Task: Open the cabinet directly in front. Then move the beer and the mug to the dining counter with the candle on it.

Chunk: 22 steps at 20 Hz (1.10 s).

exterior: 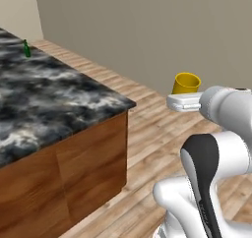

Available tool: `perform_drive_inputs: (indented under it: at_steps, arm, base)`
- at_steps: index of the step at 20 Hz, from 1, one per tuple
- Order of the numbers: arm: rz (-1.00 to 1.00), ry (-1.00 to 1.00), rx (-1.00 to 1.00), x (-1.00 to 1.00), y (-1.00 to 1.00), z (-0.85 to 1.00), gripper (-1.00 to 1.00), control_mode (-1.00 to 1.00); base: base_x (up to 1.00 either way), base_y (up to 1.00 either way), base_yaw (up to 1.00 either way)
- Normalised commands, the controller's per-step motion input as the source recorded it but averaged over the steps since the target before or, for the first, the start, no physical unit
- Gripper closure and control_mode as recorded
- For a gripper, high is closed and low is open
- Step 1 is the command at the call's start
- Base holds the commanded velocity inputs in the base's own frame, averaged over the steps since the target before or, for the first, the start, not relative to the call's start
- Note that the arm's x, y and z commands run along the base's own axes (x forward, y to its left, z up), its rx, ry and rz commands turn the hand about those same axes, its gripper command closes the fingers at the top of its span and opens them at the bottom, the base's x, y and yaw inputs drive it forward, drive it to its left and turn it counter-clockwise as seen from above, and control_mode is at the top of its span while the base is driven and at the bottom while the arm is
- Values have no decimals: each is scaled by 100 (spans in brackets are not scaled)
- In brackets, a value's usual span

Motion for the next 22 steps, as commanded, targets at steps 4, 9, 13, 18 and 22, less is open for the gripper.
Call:
perform_drive_inputs:
  at_steps: [4,9,13,18,22]
  arm:
    - [0,0,0,0,0,0,100,100]
    - [0,0,0,0,0,0,100,100]
    - [0,0,0,0,0,0,100,100]
    - [0,0,0,0,0,0,100,100]
    - [0,0,0,0,0,0,100,100]
  base:
    - [87,-100,-2]
    - [93,-100,0]
    - [95,-100,0]
    - [89,-100,1]
    - [84,-100,9]
